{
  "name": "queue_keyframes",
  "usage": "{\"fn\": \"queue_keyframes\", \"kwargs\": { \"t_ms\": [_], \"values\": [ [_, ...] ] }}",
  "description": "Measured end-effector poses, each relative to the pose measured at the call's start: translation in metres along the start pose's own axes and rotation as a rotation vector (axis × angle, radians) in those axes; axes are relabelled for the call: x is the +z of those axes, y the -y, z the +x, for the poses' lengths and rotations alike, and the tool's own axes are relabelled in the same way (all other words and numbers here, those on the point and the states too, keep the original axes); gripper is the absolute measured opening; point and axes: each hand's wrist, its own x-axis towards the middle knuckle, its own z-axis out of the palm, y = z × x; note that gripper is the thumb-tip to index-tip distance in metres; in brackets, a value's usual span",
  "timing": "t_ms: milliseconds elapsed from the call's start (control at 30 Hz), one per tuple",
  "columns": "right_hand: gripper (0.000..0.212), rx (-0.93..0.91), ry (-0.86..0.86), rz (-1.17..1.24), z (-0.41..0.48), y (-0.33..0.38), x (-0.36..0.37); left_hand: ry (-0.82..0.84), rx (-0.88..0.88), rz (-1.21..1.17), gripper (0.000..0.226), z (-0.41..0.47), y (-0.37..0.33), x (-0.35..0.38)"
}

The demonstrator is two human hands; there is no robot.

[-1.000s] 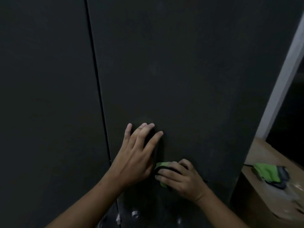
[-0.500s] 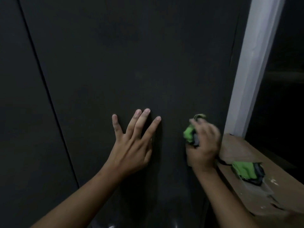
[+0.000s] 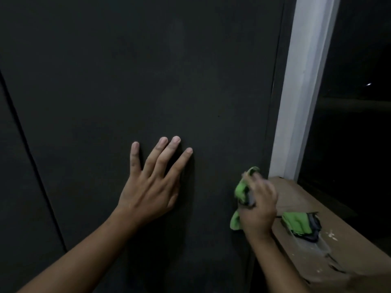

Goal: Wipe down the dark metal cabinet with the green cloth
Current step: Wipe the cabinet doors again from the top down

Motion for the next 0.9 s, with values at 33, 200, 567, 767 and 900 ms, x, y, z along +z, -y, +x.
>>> {"fn": "queue_keyframes", "kwargs": {
  "t_ms": [33,200,567,767,900],
  "values": [
    [0.055,0.200,-0.112,0.017,0.015,0.007,0.003,-0.005,0.004,0.015,0.070,-0.001,0.000,0.002],
    [0.065,0.142,-0.008,0.126,0.032,0.038,0.007,-0.038,0.004,0.022,0.067,-0.001,-0.003,0.008],
    [0.087,0.238,0.243,-0.129,-0.122,-0.020,-0.011,-0.038,0.007,0.032,0.064,-0.003,-0.003,0.012],
    [0.093,0.781,-0.052,0.090,-0.096,0.030,0.004,-0.003,0.015,0.026,0.068,-0.010,-0.009,0.012],
    [0.073,0.823,-0.118,0.258,-0.060,0.071,0.011,0.030,0.053,0.027,0.069,-0.022,-0.015,0.014]
  ]
}}
